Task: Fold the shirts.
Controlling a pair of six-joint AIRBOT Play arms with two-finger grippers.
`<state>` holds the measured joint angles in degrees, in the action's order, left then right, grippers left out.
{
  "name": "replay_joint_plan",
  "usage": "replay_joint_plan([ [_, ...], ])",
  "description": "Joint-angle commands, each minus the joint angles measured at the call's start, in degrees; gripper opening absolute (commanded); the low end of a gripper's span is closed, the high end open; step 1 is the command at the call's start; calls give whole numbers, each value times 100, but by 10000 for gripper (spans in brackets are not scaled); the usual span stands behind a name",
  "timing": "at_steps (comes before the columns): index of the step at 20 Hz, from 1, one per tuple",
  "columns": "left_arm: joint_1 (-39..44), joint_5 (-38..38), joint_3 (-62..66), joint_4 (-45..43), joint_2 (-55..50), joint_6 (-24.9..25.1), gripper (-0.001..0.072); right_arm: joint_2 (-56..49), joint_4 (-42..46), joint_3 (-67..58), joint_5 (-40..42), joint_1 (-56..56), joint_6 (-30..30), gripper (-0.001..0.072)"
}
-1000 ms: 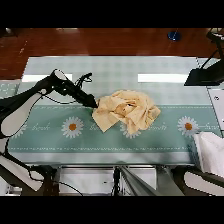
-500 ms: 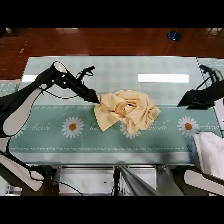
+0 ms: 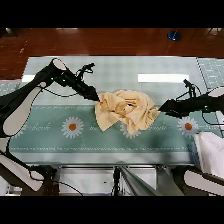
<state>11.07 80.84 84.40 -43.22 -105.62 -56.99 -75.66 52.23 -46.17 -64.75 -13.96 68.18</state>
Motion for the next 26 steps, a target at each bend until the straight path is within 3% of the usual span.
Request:
replay_joint_plan([
  [1,-4,133,11,-2,-4,-31,34,-302,-87,166,645,284,-33,597],
  [3,-4,221,13,-2,-4,-31,34,-625,-247,166,662,472,-46,596],
  [4,-4,236,13,-2,-4,-31,34,-743,-387,166,678,588,-114,546],
  [5,-4,236,13,-2,-4,-31,34,-793,-466,166,726,706,-157,370],
  [6,-4,236,13,-2,-4,-31,34,-782,-498,164,828,828,-162,131],
  [7,-4,234,15,-2,-2,-31,34,-732,-566,160,861,898,-170,15],
  [12,-39,168,695,-9,149,-13,30,566,-758,-63,715,782,-433,14],
  [17,-164,168,2459,-142,787,-428,29,2015,-289,-1296,254,391,85,14],
  [20,-144,162,3440,-1003,1502,-1016,30,2415,140,-2426,-229,210,426,14],
  [26,-140,24,3397,-2813,3580,-1902,29,2695,1259,-4518,-975,2,1161,14],
])
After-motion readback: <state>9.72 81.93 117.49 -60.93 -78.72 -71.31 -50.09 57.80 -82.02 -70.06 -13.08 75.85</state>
